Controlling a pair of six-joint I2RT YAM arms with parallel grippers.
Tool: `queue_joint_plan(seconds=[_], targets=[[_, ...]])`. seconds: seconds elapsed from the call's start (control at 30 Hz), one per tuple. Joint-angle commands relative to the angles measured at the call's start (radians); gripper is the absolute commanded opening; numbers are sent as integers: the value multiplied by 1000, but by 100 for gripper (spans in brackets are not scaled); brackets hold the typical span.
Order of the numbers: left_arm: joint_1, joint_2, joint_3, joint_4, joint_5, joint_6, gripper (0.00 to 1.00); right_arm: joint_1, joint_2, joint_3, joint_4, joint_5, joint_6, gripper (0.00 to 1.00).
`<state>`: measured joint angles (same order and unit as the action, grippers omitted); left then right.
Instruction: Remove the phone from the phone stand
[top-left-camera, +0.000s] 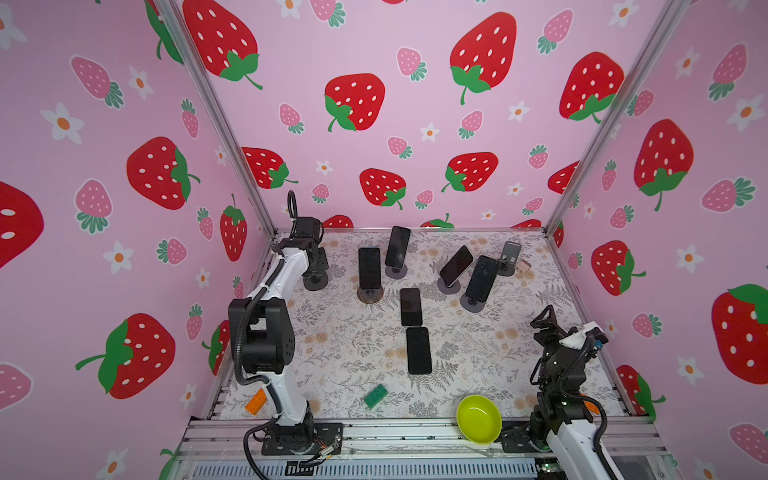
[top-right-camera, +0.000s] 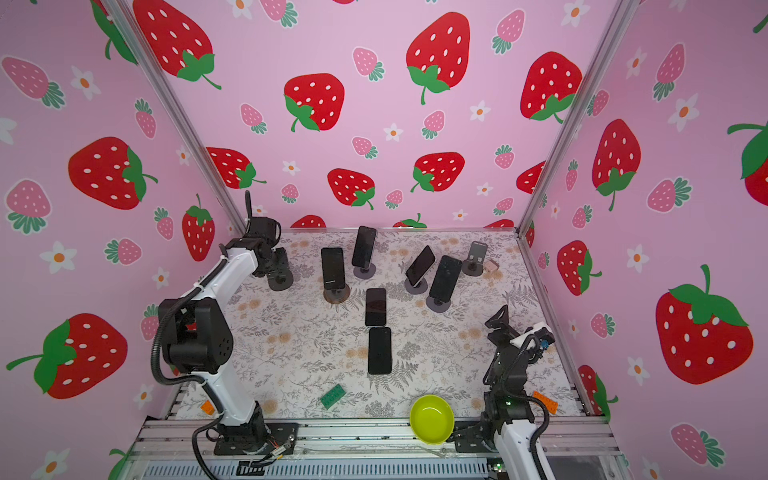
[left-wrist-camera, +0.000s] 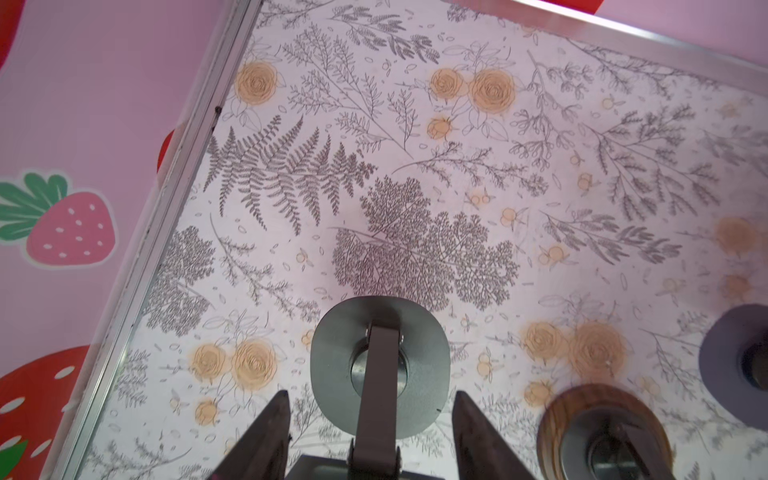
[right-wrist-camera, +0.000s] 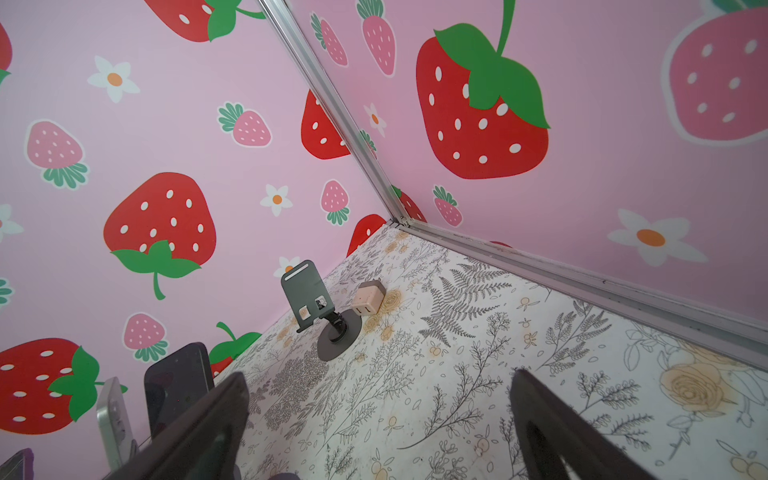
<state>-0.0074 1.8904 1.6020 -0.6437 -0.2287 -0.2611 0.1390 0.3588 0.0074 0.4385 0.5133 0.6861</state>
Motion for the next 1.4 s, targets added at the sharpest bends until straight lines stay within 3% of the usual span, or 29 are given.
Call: queue_joint_plan(seconds=[0.0, 0.4, 0.8, 0.87, 0.93, 1.0, 1.17, 1.27, 1.37], targets=[[9, 69, 102, 41, -20, 35, 54, -6, -6, -58, -3, 24, -6, 100], [87, 246, 222, 40, 127, -77, 56, -8, -46, -84, 36, -4, -30, 100], [99, 316, 309, -45, 61, -56, 57, -7, -48, -89, 77, -46, -66, 100], [99, 328, 330, -53, 60, -52, 61, -8, -54, -103, 116, -83, -76, 100], [99, 335, 351, -76, 51, -61, 73, -8, -63, -101, 122, -99, -93, 100], [98, 327, 352, -80, 49, -72, 80, -7, -72, -100, 105, -94, -96, 100], [98, 264, 357, -78, 52, -78, 85, -8, -66, -113, 135, -110, -103, 100], [96, 174, 354, -116, 5, -75, 86, -7, -19, -107, 138, -116, -85, 100], [84, 21, 258, -78, -12, -69, 87, -6, 82, -92, 205, -161, -95, 100]])
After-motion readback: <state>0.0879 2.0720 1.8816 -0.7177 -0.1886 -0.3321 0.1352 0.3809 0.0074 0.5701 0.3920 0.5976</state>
